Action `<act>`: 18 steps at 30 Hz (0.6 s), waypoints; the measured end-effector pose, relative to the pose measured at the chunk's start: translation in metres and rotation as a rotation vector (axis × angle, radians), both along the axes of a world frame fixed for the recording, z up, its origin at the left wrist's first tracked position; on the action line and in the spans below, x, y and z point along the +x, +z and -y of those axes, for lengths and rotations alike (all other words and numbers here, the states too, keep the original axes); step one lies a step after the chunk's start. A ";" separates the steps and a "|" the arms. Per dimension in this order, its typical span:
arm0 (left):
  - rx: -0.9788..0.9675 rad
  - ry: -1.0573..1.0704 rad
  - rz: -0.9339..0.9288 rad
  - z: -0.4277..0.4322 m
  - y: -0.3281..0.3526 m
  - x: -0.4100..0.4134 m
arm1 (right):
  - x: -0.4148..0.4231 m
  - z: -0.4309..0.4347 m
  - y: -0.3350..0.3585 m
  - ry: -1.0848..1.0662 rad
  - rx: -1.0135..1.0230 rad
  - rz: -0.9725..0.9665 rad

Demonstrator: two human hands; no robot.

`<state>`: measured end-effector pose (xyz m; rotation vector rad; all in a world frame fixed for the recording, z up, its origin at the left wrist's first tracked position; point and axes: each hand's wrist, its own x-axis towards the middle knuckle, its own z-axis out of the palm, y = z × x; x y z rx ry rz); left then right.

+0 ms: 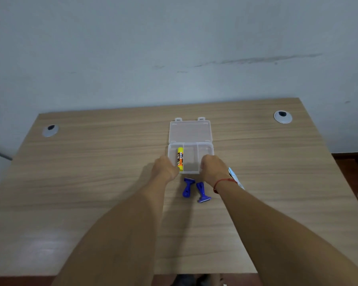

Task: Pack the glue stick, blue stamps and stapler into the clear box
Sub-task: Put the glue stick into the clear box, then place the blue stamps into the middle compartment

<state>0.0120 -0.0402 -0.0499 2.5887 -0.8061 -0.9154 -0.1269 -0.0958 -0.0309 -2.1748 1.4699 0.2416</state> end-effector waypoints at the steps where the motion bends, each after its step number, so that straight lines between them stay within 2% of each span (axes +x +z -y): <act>1: 0.027 -0.030 -0.001 -0.003 0.000 -0.004 | -0.002 -0.002 0.001 -0.003 -0.003 -0.007; 7: 0.129 -0.135 -0.019 -0.023 -0.004 -0.029 | -0.020 -0.024 -0.006 0.053 0.135 -0.092; 10: 0.160 -0.202 -0.056 -0.025 -0.025 -0.034 | -0.025 -0.034 -0.014 0.088 0.116 -0.125; 18: 0.079 -0.262 -0.080 -0.032 -0.024 -0.046 | -0.027 -0.048 -0.013 0.098 0.090 -0.067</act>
